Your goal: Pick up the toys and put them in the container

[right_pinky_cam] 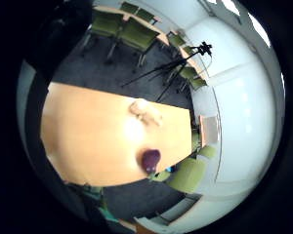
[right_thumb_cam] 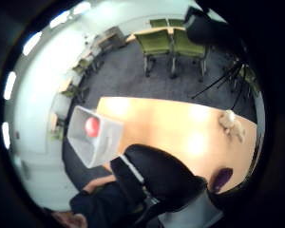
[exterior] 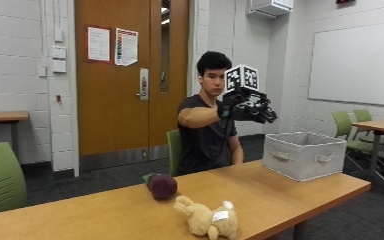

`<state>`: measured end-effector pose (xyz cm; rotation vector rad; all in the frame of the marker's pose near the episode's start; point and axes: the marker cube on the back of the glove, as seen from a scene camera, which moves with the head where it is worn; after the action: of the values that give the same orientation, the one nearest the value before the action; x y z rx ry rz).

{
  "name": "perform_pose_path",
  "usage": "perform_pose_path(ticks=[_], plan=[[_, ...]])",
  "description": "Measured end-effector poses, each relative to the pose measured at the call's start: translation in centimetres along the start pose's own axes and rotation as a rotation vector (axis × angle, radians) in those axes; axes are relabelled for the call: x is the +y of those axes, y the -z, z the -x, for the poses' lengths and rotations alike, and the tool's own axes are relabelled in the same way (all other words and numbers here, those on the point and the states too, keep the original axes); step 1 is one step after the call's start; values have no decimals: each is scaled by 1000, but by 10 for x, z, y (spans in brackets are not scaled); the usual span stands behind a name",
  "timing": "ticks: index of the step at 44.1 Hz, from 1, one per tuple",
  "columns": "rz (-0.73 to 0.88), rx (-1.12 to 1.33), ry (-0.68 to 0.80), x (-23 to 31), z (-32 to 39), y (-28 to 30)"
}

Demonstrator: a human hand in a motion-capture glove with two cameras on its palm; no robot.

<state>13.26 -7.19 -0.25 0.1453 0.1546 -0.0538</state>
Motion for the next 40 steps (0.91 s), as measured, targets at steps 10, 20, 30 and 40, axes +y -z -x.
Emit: perform_pose_path(ticks=[10, 20, 30, 40], plan=[[61, -3, -154, -3, -134, -86], [131, -16, -220, -4, -178, -178], [275, -61, -266, 0, -192, -255], [346, -56, -247, -11, -200, -293]])
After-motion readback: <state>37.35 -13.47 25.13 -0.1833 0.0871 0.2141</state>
